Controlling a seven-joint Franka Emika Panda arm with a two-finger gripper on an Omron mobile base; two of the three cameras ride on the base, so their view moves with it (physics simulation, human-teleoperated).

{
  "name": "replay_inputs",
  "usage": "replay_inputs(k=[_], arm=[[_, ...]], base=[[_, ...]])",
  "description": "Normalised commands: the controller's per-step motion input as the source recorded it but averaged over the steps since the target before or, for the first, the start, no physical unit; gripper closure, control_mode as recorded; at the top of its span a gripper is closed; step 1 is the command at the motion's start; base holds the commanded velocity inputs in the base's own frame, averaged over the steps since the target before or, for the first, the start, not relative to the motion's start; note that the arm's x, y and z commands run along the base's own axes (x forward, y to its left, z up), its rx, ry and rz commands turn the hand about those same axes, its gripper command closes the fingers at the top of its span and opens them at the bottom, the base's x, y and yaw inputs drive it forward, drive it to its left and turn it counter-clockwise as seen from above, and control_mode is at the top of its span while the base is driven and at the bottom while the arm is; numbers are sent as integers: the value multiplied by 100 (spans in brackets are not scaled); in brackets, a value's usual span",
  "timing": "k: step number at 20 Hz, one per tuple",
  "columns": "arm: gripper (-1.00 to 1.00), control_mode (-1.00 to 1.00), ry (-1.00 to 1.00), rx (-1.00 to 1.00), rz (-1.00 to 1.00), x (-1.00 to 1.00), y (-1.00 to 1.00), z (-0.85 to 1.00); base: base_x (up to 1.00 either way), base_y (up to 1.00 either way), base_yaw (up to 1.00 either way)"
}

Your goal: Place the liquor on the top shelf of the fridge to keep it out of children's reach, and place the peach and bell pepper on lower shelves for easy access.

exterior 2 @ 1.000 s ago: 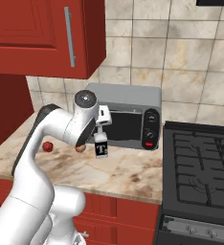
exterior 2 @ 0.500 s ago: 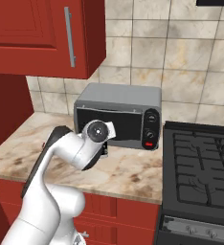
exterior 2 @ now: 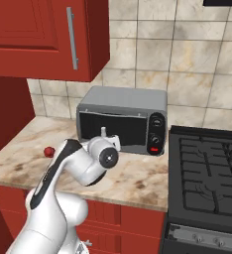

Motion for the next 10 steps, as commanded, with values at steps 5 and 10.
replay_inputs(k=[5, 10], arm=[[-100, -100, 0, 14, 6, 37, 0, 0], [-100, -100, 0, 12, 5, 41, 0, -1]], base=[[0, 0, 0], [0, 0, 0]])
